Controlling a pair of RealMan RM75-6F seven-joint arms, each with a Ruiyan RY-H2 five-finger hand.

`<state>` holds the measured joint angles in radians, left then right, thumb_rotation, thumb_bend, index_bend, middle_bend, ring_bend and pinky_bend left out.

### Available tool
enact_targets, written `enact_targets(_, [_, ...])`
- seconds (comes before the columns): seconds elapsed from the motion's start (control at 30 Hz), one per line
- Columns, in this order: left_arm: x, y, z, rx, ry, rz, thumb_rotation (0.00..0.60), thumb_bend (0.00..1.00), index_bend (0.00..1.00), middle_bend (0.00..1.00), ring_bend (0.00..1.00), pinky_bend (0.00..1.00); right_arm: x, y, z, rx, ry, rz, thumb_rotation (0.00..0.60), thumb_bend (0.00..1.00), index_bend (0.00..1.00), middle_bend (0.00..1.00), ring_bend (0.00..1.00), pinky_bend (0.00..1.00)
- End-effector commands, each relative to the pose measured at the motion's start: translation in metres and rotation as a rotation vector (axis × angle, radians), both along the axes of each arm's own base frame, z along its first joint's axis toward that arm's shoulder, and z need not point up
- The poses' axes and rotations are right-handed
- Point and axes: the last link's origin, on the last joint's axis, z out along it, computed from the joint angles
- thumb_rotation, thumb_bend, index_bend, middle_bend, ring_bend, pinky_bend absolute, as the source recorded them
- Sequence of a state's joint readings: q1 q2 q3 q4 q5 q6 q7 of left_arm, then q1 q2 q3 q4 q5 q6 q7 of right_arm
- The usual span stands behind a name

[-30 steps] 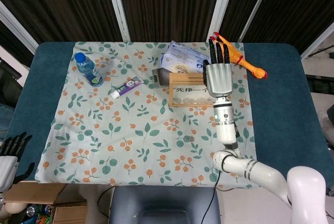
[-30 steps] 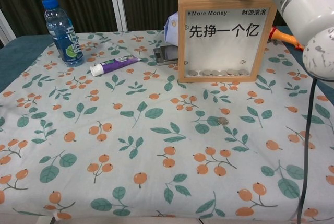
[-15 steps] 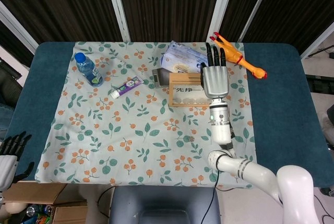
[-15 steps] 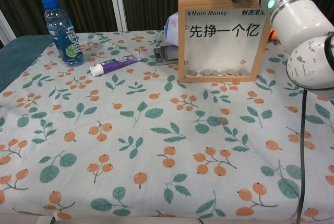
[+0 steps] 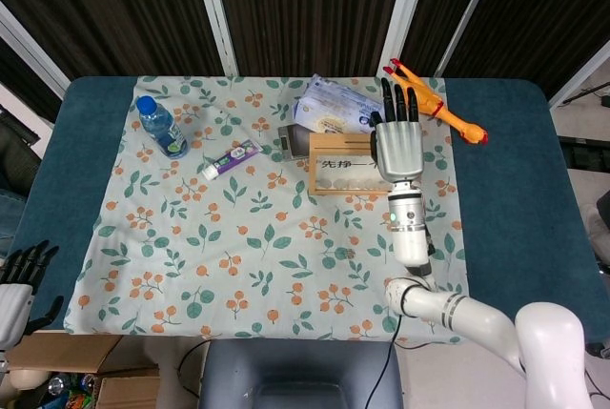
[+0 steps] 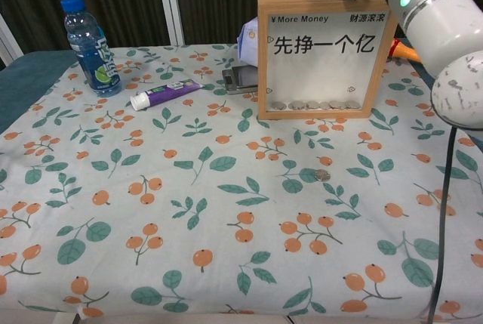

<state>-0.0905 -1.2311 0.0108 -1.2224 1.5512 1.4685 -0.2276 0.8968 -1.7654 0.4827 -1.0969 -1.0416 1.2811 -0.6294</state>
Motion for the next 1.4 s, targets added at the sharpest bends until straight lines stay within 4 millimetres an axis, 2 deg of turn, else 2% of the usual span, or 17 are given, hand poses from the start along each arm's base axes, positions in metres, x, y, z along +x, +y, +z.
enact_targets(0.03, [0.0, 0.0, 0.001, 0.002, 0.0, -0.001, 0.6, 0.38, 0.0, 0.0, 0.0, 0.0, -0.012, 0.01, 0.024, -0.047, -0.037, 0.024, 0.6, 0.72, 0.16, 0.06, 0.0, 0.0])
enact_targets(0.1, [0.001, -0.001, 0.001, 0.002, 0.002, 0.0, 0.6, 0.38, 0.0, 0.0, 0.0, 0.0, -0.027, 0.027, 0.039, -0.041, -0.054, 0.036, 0.6, 0.67, 0.08, 0.04, 0.0, 0.0])
enact_targets(0.17, [0.001, -0.001, 0.001, 0.002, 0.003, 0.001, 0.6, 0.38, 0.0, 0.0, 0.0, 0.0, -0.044, 0.051, 0.053, 0.001, -0.068, 0.039, 0.598, 0.52, 0.01, 0.01, 0.0, 0.0])
enact_targets(0.3, [0.004, -0.001, 0.0, 0.004, 0.006, -0.007, 0.6, 0.38, 0.0, 0.0, 0.0, 0.0, -0.079, 0.109, 0.069, 0.156, -0.064, 0.027, 0.557, 0.32, 0.0, 0.0, 0.0, 0.0])
enact_targets(0.37, [0.005, -0.001, 0.0, 0.003, 0.01, -0.01, 0.6, 0.38, 0.0, 0.0, 0.0, 0.0, -0.097, 0.137, 0.075, 0.22, -0.022, 0.023, 0.548, 0.27, 0.0, 0.0, 0.0, 0.0])
enact_targets(0.43, [0.006, -0.002, -0.001, 0.002, 0.012, -0.011, 0.6, 0.38, 0.0, 0.0, 0.0, 0.0, -0.113, 0.162, 0.073, 0.285, 0.024, 0.018, 0.545, 0.25, 0.0, 0.0, 0.0, 0.0])
enact_targets(0.53, [0.008, -0.002, -0.003, 0.0, 0.013, -0.014, 0.6, 0.38, 0.0, 0.0, 0.0, 0.0, -0.132, 0.189, 0.062, 0.356, 0.105, 0.007, 0.546, 0.24, 0.0, 0.0, 0.0, 0.0])
enact_targets(0.67, [0.008, -0.002, -0.005, -0.003, 0.009, -0.017, 0.6, 0.38, 0.0, 0.0, 0.0, 0.0, -0.147, 0.209, 0.035, 0.424, 0.152, 0.015, 0.547, 0.24, 0.0, 0.0, 0.0, 0.0])
enact_targets(0.83, [0.007, -0.004, -0.006, -0.005, 0.009, -0.018, 0.6, 0.38, 0.0, 0.0, 0.0, 0.0, -0.15, 0.205, -0.002, 0.468, 0.171, 0.024, 0.552, 0.24, 0.0, 0.0, 0.0, 0.0])
enact_targets(1.1, [0.002, -0.007, -0.005, 0.005, -0.004, -0.006, 0.6, 0.38, 0.0, 0.0, 0.0, 0.0, -0.114, 0.163, -0.07, 0.448, 0.181, 0.106, 0.572, 0.24, 0.0, 0.0, 0.0, 0.0])
enact_targets(1.2, [-0.001, -0.007, -0.003, 0.012, -0.004, -0.002, 0.6, 0.38, 0.0, 0.0, 0.0, 0.0, -0.106, 0.154, -0.091, 0.434, 0.16, 0.11, 0.599, 0.24, 0.0, 0.0, 0.0, 0.0])
enact_targets(1.4, [-0.006, -0.009, 0.0, 0.016, -0.005, 0.011, 0.6, 0.38, 0.0, 0.0, 0.0, 0.0, -0.1, 0.145, -0.122, 0.437, 0.182, 0.114, 0.6, 0.24, 0.0, 0.0, 0.0, 0.0])
